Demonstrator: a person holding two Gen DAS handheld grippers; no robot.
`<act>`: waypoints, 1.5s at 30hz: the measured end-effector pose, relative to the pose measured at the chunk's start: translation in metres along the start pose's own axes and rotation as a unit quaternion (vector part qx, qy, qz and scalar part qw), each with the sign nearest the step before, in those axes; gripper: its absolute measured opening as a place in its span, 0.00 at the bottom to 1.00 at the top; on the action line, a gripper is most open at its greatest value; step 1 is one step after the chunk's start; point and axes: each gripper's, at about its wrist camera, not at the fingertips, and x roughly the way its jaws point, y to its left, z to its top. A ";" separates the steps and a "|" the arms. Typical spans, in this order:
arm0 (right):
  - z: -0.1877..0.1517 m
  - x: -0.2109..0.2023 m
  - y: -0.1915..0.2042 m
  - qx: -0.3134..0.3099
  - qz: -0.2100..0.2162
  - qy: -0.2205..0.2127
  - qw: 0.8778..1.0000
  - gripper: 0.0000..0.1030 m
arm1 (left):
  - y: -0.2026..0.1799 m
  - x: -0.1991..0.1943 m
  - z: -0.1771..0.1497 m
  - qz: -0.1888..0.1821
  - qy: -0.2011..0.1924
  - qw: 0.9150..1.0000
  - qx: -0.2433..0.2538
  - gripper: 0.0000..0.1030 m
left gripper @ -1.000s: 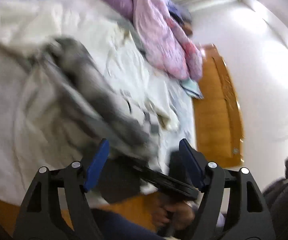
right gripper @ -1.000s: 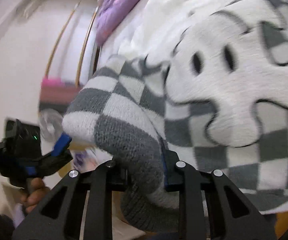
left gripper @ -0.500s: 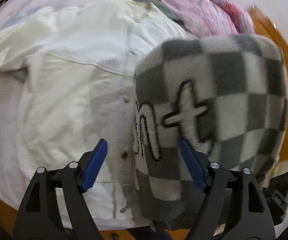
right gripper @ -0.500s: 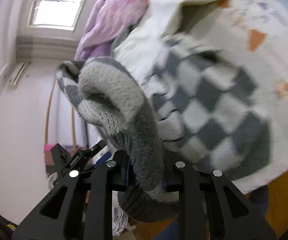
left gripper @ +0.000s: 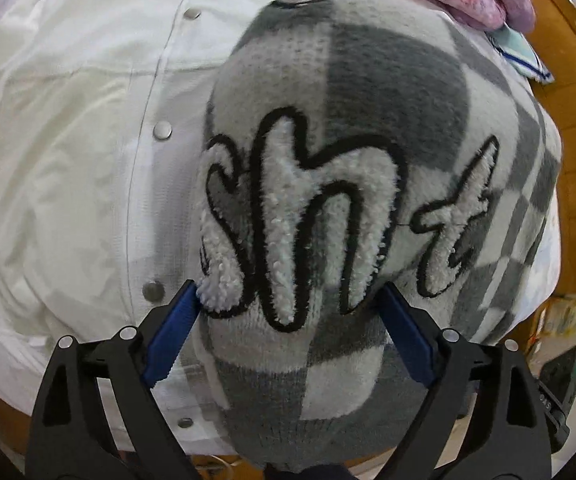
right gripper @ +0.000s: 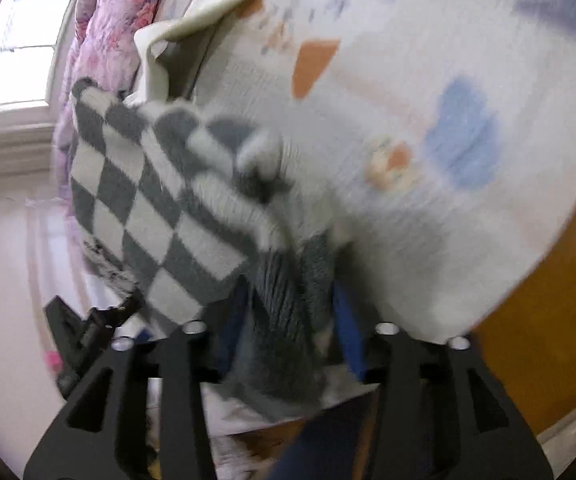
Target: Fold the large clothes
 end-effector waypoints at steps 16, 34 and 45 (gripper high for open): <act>0.095 0.102 0.204 -0.327 0.016 -0.026 0.945 0.21 | 0.019 -0.033 -0.027 -0.005 -0.027 0.999 -0.023 0.87; 0.014 0.048 0.103 -0.137 0.004 0.018 0.990 0.41 | 0.049 -0.031 -0.086 -0.094 0.019 0.995 -0.041 0.87; -0.007 0.040 0.050 -0.027 0.082 -0.017 0.996 0.50 | 0.027 0.009 -0.105 -0.024 0.047 0.998 0.022 0.88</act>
